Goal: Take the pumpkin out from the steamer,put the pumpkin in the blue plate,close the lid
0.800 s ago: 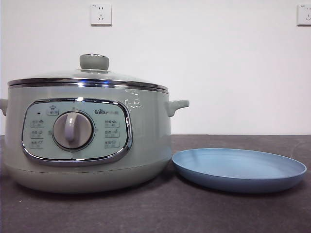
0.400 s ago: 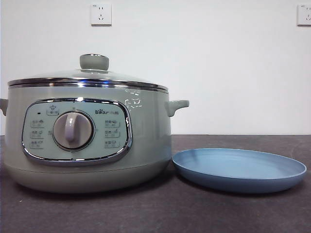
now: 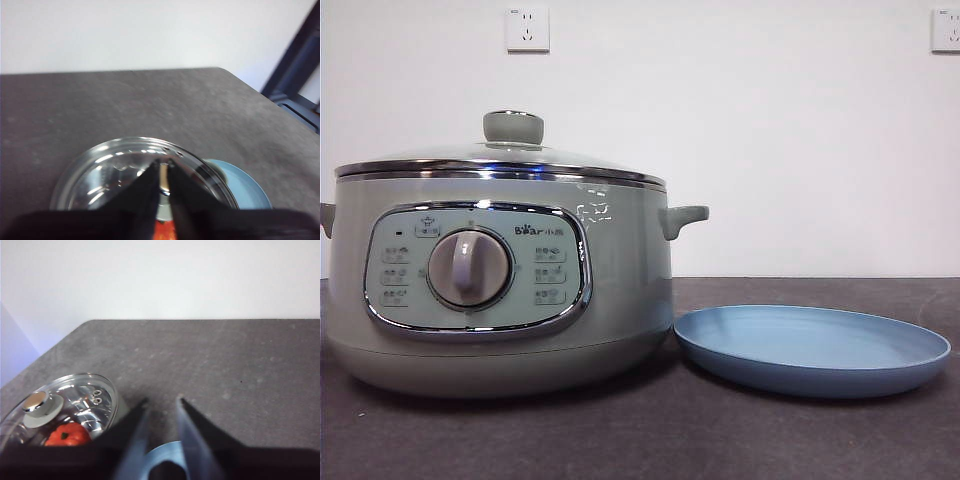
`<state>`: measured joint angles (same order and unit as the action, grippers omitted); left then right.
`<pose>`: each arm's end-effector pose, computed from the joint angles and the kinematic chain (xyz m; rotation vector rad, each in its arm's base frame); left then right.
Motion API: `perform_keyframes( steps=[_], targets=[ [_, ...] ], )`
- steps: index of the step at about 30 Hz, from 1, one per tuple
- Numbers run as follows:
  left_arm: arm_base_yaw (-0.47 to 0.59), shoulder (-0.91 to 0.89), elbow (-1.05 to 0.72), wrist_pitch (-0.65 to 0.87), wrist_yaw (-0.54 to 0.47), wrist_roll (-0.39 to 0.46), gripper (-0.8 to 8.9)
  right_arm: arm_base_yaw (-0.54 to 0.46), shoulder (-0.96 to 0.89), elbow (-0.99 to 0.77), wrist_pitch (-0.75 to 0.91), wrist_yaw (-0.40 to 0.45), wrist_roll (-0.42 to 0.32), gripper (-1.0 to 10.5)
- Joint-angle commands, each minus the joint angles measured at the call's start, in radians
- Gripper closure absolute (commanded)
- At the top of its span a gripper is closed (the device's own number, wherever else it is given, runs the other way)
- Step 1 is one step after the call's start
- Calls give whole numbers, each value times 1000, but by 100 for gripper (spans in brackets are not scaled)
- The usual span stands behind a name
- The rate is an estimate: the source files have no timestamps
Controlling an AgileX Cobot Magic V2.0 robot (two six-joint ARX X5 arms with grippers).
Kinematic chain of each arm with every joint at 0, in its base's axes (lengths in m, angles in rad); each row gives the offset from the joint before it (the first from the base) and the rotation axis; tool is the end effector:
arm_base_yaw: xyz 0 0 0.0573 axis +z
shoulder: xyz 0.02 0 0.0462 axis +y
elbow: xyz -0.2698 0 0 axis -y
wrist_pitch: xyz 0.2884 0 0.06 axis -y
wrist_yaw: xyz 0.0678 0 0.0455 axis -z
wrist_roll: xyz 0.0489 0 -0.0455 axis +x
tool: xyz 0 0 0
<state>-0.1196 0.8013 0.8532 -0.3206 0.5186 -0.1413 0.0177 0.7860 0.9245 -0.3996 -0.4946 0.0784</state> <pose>0.2190 -0.0507 0.3429 -0.1898 0.3124 -0.6147 0.2133 0.0270 0.3650 0.1386 0.2764 0.4992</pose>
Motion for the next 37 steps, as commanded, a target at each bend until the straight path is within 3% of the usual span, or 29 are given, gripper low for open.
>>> perform_keyframes(
  steps=[1, 9, 17, 27, 37],
  targets=[
    [-4, 12, 12, 3, 8, 9, 404, 5, 27, 11, -7, -1, -20, 494],
    [-48, 93, 48, -33, -6, -24, 405, 5, 56, 11, -34, -1, -20, 470],
    [-193, 298, 246, -208, -221, 79, 405, 5, 69, 11, -74, 3, -20, 474],
    [-344, 491, 314, -230, -381, 131, 406, 5, 80, 11, -82, 6, -20, 474],
    [-374, 552, 314, -269, -412, 146, 409, 5, 80, 11, -83, 6, -20, 474]
  ],
)
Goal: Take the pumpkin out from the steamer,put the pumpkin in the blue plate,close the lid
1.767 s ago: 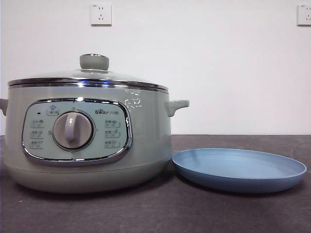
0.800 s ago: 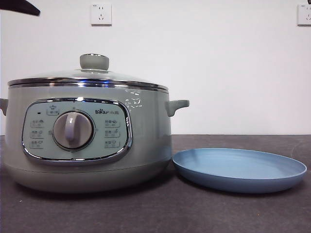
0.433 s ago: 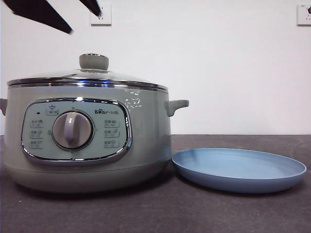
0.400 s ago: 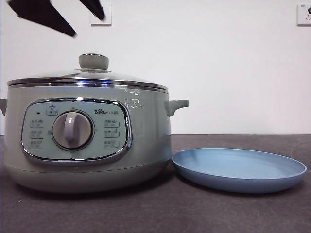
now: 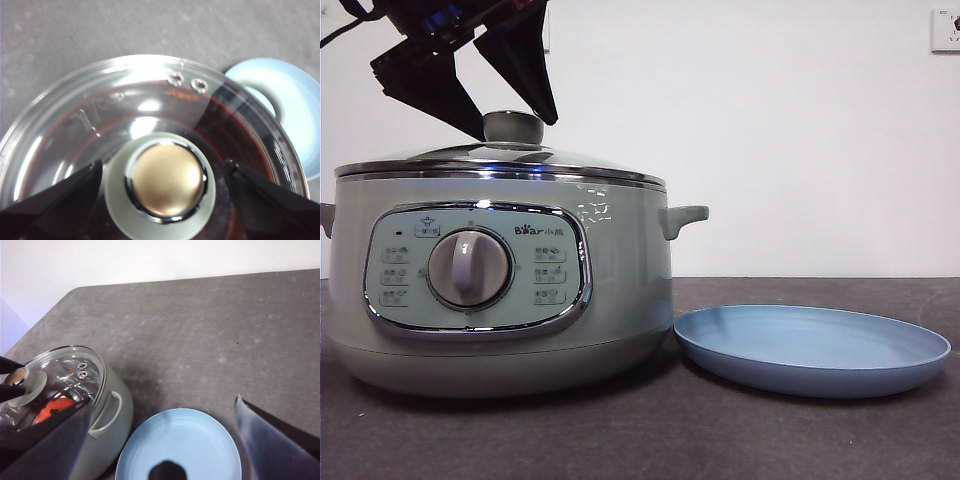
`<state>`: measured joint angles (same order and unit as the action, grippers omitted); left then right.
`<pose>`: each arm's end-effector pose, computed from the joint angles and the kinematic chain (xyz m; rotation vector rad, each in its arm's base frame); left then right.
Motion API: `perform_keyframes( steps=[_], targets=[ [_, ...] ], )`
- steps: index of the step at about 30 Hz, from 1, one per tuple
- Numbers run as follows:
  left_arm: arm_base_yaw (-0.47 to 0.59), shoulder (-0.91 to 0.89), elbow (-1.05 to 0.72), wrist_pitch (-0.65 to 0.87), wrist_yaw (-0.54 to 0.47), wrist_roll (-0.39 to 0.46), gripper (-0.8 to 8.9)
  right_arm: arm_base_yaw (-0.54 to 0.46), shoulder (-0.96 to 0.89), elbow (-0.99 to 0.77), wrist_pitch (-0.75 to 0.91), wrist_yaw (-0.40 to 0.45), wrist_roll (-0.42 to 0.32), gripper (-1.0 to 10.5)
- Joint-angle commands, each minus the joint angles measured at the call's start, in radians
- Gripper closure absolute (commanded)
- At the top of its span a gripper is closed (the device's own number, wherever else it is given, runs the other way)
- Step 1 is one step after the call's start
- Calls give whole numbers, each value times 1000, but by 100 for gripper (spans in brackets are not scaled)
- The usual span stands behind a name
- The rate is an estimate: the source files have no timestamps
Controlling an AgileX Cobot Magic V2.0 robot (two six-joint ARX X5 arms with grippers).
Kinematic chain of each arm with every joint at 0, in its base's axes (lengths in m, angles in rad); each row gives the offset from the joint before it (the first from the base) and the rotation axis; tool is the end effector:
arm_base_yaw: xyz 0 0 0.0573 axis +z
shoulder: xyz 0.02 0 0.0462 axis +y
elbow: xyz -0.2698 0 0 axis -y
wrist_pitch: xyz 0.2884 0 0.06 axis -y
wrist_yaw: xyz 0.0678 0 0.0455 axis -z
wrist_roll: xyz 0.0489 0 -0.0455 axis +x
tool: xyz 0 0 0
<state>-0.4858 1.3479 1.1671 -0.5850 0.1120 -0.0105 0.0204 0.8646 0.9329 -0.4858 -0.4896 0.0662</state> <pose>0.2970 -0.1630 0.2931 0.1347 0.7662 -0.5639 0.2295 0.0277 0.3433 0.1620 0.4272 0.4890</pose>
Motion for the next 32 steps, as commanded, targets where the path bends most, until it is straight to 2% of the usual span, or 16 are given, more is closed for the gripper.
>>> perform_keyframes(
  steps=[1, 6, 7, 11, 13, 18, 25, 32],
  targets=[
    [-8, 6, 0, -8, -5, 15, 409, 2, 2, 2, 3, 2, -8, 474],
    [-8, 6, 0, -13, -6, 16, 414, 2, 2, 2, 2, 2, -8, 474],
    [-8, 6, 0, -13, -7, 16, 447, 2, 2, 3, 2, 1, -8, 474],
    [-8, 6, 0, -13, -7, 52, 720, 2, 2, 3, -3, 1, -8, 474],
    [-8, 6, 0, -14, -6, 69, 825, 2, 2, 2, -10, 1, -8, 474],
    [-8, 6, 0, -11, -8, 68, 822, 2, 2, 2, -22, 0, -7, 474],
    [-8, -20, 0, 47, -10, 63, 822, 3, 2, 3, -43, -11, 31, 474],
    [-8, -129, 40, 60, -105, 65, 822, 69, 5, 4, -17, -35, 18, 474]
  ],
)
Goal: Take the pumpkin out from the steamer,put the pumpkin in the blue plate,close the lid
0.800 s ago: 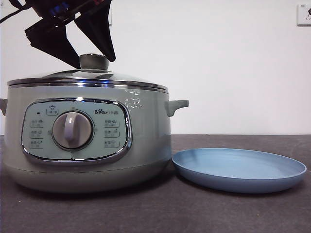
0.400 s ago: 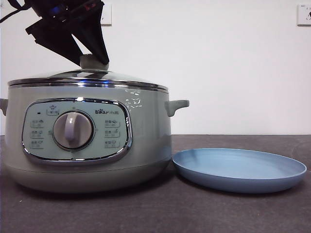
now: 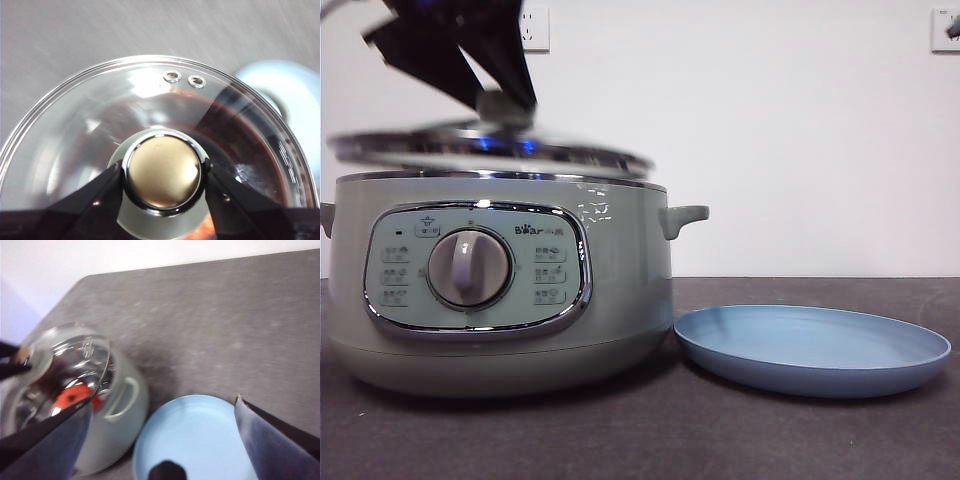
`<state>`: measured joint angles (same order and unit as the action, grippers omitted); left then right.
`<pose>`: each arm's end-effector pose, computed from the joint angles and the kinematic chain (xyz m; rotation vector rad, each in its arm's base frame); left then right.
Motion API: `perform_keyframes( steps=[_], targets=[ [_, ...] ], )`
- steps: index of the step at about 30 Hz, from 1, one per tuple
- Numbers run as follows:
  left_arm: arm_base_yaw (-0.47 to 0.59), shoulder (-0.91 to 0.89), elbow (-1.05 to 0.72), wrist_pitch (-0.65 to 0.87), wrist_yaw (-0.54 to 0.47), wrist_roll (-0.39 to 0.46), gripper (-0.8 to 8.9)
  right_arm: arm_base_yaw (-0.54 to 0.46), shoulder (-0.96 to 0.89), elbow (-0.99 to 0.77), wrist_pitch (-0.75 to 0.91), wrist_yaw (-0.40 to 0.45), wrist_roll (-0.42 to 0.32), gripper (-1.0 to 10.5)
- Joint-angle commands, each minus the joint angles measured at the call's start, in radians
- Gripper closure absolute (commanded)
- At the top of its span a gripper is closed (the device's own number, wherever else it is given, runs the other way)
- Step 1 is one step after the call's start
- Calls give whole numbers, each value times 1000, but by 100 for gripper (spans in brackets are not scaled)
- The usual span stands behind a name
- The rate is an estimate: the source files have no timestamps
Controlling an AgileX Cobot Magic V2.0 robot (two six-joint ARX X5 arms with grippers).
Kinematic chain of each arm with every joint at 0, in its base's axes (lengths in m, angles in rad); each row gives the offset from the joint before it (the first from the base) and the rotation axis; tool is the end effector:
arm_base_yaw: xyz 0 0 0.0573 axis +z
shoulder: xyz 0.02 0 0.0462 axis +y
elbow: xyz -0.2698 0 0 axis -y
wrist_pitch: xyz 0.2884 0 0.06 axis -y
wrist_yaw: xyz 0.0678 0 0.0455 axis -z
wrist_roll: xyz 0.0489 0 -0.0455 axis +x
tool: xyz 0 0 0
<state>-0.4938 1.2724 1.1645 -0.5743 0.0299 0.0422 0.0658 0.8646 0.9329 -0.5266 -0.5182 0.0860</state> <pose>0.2850 -0.1551 0.3164 0.1983 0.6610 -0.5174 0.2254 0.0391 0.3395 0.1864 0.4777 0.5542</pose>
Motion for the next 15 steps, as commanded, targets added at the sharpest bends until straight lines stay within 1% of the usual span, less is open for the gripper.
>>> perform_keyframes(
  steps=[1, 4, 9, 12, 15],
  targets=[
    [0, -69, 51, 49, -33, 13, 822, 36, 8, 5, 29, -7, -2, 474],
    [3, -123, 84, 42, -75, 18, 822, 95, 34, 16, 37, -5, -3, 474],
    [3, -207, 149, -16, -190, 56, 822, 224, 136, 73, 28, 10, -14, 463],
    [3, -251, 190, -73, -244, 64, 822, 310, 238, 148, -9, 31, -23, 391],
    [3, -288, 225, -132, -316, 77, 822, 392, 355, 247, -66, 31, -55, 378]
  ],
)
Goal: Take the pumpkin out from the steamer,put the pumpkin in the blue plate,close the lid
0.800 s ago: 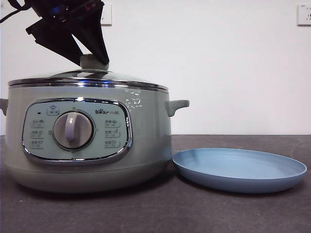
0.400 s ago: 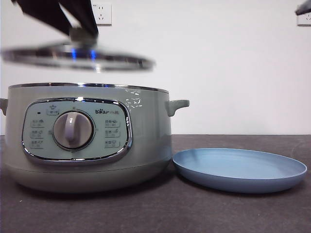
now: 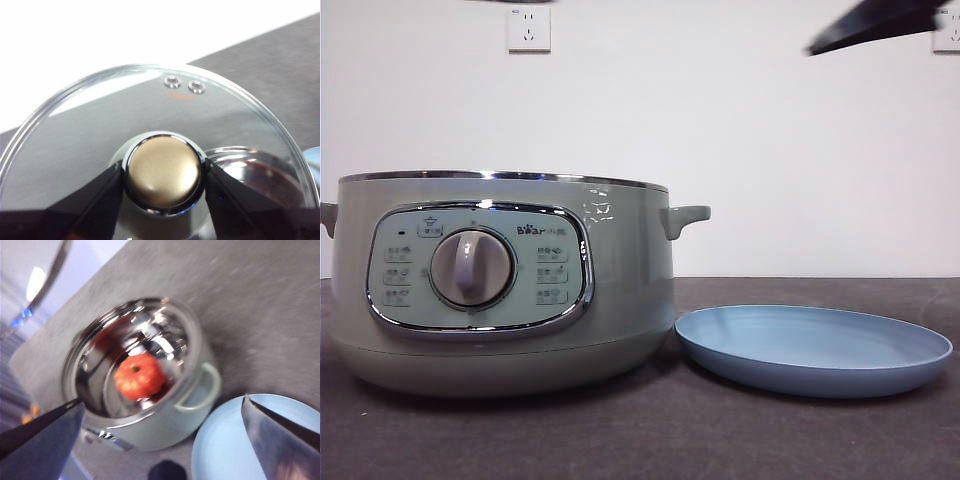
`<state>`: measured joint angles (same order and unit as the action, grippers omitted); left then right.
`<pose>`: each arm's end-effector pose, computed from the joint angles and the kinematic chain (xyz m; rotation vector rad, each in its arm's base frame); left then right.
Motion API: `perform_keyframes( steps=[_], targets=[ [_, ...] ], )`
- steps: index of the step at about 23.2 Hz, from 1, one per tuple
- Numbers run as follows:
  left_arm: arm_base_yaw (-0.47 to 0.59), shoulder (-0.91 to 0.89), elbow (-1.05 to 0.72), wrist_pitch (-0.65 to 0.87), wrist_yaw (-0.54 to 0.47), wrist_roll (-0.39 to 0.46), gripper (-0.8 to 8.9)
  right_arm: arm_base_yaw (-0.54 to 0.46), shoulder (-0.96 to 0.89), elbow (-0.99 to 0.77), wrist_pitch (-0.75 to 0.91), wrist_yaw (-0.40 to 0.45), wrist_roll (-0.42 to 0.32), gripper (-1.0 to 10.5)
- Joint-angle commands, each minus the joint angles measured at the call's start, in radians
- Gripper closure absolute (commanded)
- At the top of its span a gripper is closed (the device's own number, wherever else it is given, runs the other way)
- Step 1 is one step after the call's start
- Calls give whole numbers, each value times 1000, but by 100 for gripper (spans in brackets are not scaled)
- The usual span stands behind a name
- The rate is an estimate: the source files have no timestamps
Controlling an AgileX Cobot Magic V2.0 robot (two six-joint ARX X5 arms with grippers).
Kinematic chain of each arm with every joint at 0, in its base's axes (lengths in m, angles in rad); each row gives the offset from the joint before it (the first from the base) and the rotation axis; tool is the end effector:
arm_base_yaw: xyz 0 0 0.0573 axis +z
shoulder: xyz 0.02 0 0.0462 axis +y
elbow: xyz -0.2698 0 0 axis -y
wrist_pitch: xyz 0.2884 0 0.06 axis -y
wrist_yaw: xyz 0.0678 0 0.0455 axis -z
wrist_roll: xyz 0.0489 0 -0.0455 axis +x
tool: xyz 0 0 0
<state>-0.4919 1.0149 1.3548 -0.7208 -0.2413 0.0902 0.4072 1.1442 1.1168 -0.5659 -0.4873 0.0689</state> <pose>0.2140 -0.1014 0.4425 0.2257 0.3455 -0.2637 0.2575 0.1360 0.3391 0.0868 0.6423 0.8461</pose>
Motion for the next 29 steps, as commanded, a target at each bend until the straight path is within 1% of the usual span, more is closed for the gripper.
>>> perform_keyframes(
  steps=[1, 4, 7, 10, 11, 13, 14, 16, 19, 20, 26, 27, 28, 29],
  targets=[
    [1, -40, 42, -1, -69, 38, 822, 73, 112, 96, -47, 0, -48, 378],
    [1, -70, 61, -46, -127, 46, 822, 141, 237, 208, -105, 0, -84, 378],
    [1, -98, 62, -75, -129, 46, 822, 204, 360, 322, -151, 10, -116, 378],
    [1, -109, 62, -122, -138, 45, 822, 302, 534, 505, -251, 161, -173, 377],
    [1, -109, 62, -137, -151, 45, 822, 325, 587, 560, -283, 179, -173, 377],
    [1, -109, 62, -163, -151, 45, 822, 368, 689, 654, -338, 184, -176, 377],
    [1, -109, 62, -171, -151, 45, 822, 387, 729, 683, -344, 211, -181, 377],
    [1, -109, 62, -172, -152, 45, 822, 421, 789, 711, -344, 291, -207, 378],
    [1, -109, 62, -172, -152, 45, 822, 460, 854, 713, -339, 386, -233, 378],
    [1, -109, 62, -171, -152, 45, 822, 467, 873, 713, -332, 404, -248, 378],
    [1, -109, 62, -172, -152, 45, 822, 470, 964, 713, -289, 409, -259, 386],
    [1, -109, 62, -172, -152, 45, 822, 470, 966, 713, -285, 410, -259, 422],
    [1, -109, 62, -172, -152, 45, 822, 470, 966, 713, -279, 410, -259, 517],
    [1, -109, 62, -172, -152, 45, 822, 469, 966, 713, -278, 412, -259, 673]
  ],
)
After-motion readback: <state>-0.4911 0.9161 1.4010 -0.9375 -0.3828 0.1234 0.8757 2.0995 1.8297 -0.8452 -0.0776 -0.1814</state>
